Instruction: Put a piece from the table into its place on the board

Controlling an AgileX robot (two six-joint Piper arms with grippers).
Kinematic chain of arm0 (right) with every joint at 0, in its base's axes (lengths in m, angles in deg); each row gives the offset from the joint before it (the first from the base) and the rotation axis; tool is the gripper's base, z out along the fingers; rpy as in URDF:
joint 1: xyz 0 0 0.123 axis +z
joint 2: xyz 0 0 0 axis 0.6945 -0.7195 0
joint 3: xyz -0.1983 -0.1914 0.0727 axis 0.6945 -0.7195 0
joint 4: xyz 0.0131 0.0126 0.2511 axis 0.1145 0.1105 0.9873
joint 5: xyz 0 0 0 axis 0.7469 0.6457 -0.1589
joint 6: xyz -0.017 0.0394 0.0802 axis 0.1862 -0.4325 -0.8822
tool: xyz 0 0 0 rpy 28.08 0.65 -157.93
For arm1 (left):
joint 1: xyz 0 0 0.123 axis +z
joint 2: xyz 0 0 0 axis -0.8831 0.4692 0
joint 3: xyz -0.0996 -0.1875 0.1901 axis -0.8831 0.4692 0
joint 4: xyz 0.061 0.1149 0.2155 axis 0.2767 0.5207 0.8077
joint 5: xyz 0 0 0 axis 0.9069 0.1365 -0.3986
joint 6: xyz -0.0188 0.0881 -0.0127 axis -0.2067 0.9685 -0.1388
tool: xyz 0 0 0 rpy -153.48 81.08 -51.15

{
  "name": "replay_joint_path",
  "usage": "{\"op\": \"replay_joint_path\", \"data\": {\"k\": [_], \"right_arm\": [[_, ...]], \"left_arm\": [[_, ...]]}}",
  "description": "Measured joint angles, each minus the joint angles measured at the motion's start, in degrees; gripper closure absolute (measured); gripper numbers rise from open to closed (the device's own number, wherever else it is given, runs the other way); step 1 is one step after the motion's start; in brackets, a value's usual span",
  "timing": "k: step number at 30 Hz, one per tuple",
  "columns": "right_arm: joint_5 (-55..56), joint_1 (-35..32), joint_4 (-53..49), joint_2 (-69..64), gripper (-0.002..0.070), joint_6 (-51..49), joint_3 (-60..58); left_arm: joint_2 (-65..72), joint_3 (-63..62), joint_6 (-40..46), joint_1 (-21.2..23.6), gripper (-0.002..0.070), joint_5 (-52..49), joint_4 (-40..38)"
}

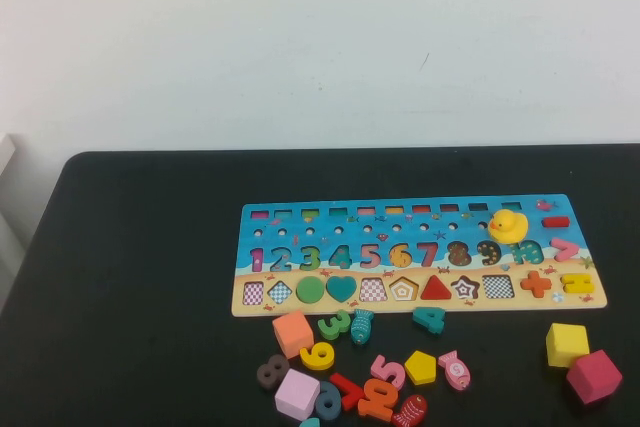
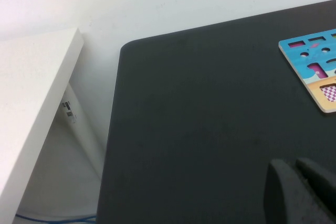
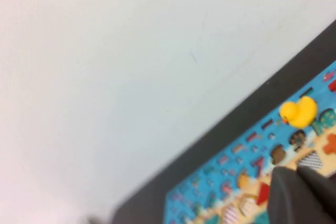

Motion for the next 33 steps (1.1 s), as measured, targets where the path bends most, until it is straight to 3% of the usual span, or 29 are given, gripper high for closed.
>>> {"op": "replay_joint_path", "data": {"k": [5,8,12,23,28,33], "right_arm": [[-8.27,0.00,-4.07,-3.82,0.0657,11.53,5.38],[-19.66,0.00,-18.21,-14.66,0.0657,15.33,16.59],[-32.01,0.00,-27.51,-27.84,0.0657,18.75,28.22],[-49.38,0.61,-28.53,-56.47,0.0657,27.39,53.70],[-50.05,8.47,-29.70,-65.67,0.0657,26.88,59.70],[-48.97,20.40,-38.95,-74.53,0.0657,18.84,64.63]], "left_arm": [[0.00,0.00,0.00,0.00,0.0676,0.00,0.00],[0.00,0.00,0.00,0.00,0.0676,0.00,0.00],[0.00,0.00,0.00,0.00,0.0676,0.00,0.00],[0.00,0.00,0.00,0.00,0.0676,0.00,0.00],[0.00,0.00,0.00,0.00,0.0676,0.00,0.00],[0.00,0.00,0.00,0.00,0.0676,0.00,0.00]]}}
